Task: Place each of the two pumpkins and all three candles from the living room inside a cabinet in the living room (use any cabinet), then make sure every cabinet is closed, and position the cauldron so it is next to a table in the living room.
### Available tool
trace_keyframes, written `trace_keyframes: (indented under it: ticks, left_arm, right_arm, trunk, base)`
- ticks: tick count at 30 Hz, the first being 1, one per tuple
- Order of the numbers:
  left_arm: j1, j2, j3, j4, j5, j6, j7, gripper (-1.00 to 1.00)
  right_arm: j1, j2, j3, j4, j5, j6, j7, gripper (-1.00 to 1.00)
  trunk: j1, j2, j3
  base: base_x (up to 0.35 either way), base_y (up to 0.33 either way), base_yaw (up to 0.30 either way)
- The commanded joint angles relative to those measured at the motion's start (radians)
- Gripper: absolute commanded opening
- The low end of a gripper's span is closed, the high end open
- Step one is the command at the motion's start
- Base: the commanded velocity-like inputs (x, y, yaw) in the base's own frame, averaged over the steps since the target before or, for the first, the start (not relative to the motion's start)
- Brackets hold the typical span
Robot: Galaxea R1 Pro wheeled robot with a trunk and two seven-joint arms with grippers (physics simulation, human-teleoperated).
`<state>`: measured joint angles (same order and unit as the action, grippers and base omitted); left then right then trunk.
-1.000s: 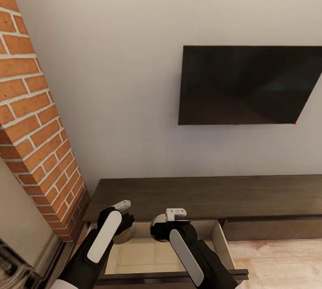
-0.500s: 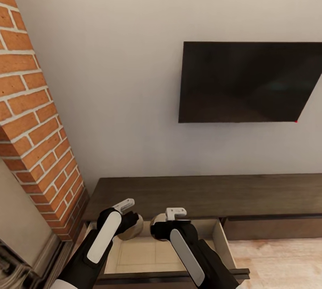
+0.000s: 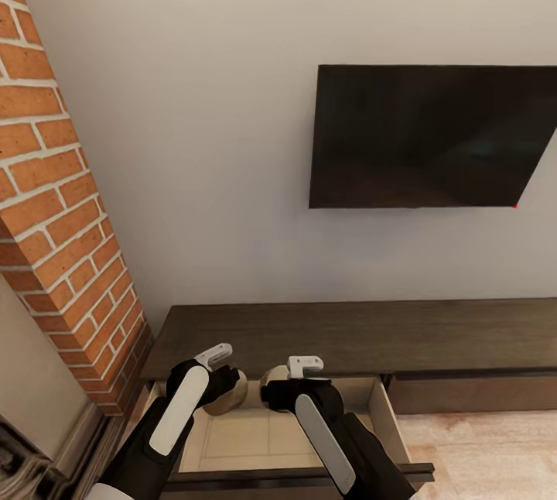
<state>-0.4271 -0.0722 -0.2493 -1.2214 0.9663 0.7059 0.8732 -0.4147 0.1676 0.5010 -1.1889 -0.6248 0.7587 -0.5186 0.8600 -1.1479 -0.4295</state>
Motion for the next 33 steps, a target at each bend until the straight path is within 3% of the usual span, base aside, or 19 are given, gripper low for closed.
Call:
trace_keyframes:
  ticks: [1, 33]
  left_arm:
    - [-0.001, 0.0, -0.001, -0.001, 0.006, 0.003, 0.007, -1.0]
    - [-0.001, 0.0, 0.002, 0.025, 0.0, 0.001, 0.014, -1.0]
  right_arm:
    - [-0.001, 0.0, 0.001, -0.001, -0.013, -0.001, -0.012, -1.0]
    - [-0.001, 0.0, 0.0, 0.0, -0.013, -0.001, -0.012, -1.0]
  trunk:
    - [0.004, -0.008, -0.004]
    - [0.127, -0.232, -0.105]
  base:
    - [0.0, 0.0, 0.0]
    - [0.0, 0.0, 0.0]
